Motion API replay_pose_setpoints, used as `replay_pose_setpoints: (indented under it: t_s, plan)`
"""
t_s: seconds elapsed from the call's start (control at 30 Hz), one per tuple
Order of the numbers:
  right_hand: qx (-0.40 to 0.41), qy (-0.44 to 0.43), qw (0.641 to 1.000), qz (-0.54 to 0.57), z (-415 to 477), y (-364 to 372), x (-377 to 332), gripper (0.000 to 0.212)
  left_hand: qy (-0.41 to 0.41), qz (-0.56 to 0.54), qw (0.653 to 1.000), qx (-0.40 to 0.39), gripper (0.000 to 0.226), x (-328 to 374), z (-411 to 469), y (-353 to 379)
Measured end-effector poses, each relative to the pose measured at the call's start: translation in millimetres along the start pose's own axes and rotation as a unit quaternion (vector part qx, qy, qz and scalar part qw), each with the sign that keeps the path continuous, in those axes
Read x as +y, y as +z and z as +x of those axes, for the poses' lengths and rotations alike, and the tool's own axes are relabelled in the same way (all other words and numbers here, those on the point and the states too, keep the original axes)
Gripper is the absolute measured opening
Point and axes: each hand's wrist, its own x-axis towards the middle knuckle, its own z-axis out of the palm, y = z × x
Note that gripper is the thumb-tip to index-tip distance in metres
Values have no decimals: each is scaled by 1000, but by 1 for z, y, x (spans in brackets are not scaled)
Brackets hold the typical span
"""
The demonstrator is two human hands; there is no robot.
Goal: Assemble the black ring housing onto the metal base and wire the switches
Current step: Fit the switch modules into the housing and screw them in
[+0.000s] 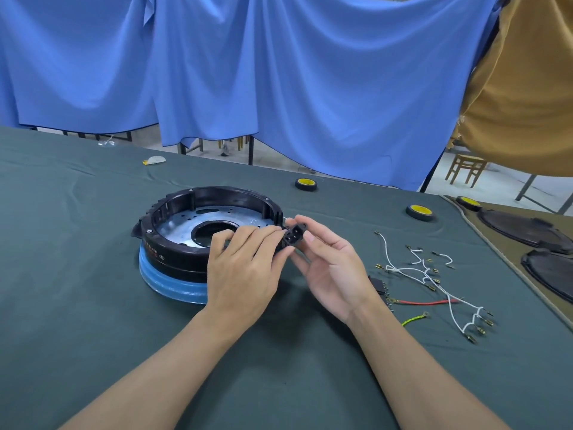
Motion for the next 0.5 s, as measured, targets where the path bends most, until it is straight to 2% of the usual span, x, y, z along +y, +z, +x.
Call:
replay_pose_setpoints:
  t_s: [0.3, 0.5]
  plan:
    - [20, 4, 1000, 19, 1, 6, 3, 25, -4, -31, 999, 35, 11, 0, -1, 2]
    - [40, 16, 998, -36, 2, 3, 2, 25, -34, -44, 998, 23, 17, 0, 0, 2]
